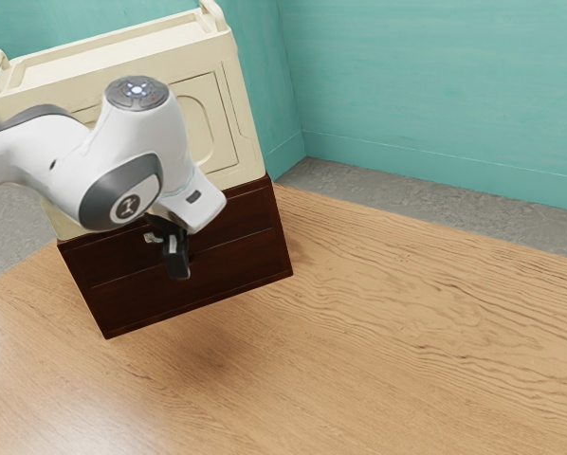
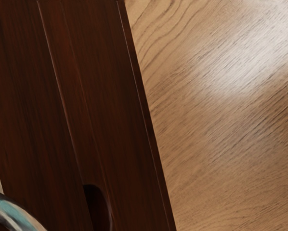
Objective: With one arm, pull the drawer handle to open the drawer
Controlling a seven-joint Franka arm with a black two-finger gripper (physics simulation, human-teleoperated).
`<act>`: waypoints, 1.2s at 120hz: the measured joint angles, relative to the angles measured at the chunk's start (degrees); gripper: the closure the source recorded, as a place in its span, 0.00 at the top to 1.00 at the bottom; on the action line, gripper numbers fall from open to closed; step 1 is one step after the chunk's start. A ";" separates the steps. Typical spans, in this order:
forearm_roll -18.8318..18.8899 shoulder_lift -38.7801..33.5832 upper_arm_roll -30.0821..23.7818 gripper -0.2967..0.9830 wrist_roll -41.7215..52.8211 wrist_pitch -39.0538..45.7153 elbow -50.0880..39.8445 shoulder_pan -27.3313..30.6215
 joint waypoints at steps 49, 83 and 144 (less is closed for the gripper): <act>-0.37 -4.58 -0.15 0.74 0.69 2.38 -5.13 -1.16; -0.06 -9.20 -2.56 0.74 -0.01 2.61 -9.81 -0.93; 0.58 -20.47 -18.39 0.75 -0.92 2.69 -21.32 10.13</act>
